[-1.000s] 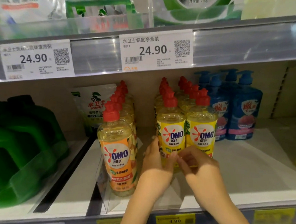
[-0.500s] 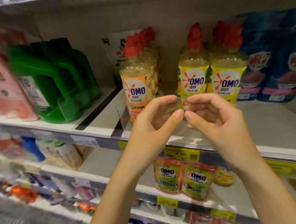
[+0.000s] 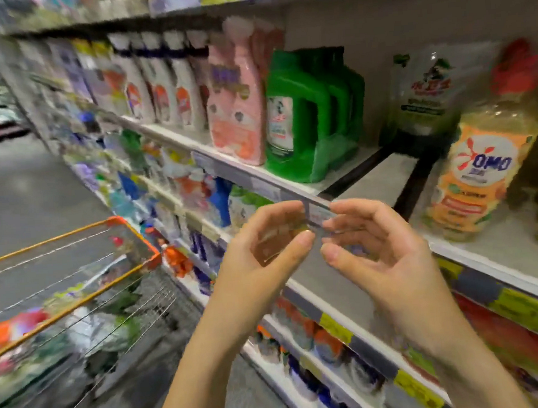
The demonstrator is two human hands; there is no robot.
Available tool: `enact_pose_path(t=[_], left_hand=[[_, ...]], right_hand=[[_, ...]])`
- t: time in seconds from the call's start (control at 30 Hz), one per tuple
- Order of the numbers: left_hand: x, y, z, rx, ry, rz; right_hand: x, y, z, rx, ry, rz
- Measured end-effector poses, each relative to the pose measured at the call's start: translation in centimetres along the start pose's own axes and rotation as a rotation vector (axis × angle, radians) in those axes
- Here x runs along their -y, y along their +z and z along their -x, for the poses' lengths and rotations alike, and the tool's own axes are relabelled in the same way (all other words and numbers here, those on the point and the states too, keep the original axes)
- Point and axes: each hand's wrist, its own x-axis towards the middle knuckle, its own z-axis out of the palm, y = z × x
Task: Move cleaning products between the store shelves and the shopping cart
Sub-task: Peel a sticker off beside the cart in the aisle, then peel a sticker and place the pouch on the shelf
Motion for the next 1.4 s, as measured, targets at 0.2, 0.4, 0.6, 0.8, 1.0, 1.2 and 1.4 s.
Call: enact_pose_path(t=[0.2,0.4,0.6,0.8,1.0,1.2,1.4], left_hand=[[1.3,-13.7,3.2,-0.198,-0.044,-0.036],[2.2,-28.2,6.1,-0.373,-0.101,-0.060],[3.2,-40.0,8.4,-0.596,-0.108,-0.120],[6.4,-47.1,9.2,-0.765,-0.170,-0.131],[10.8,-54.2,6.9,-0.870,-0.282,-0.172],[15.5,-60.3,2.6,-1.066,-0.378,-0.138],[20.5,-64.7,0.9,-1.145,-0.469,-0.099]], right_hand=[[-2.1,14.2,-3.3,0.202,0.024,-0.071],[-4.3,29.3,-6.1,0.371,0.045,-0.153],[-6.5,40.0,-8.5,0.463,0.086,-0.160],[-9.8,47.8,-11.9,0.606,0.142,-0.139],[-14.9,56.4,-17.0,0.756,0.222,-0.158],[-20.4,63.8,-22.6,0.957,0.295,-0.104],[-26.6,69.6,-25.1,1.015,0.426,-0.045]])
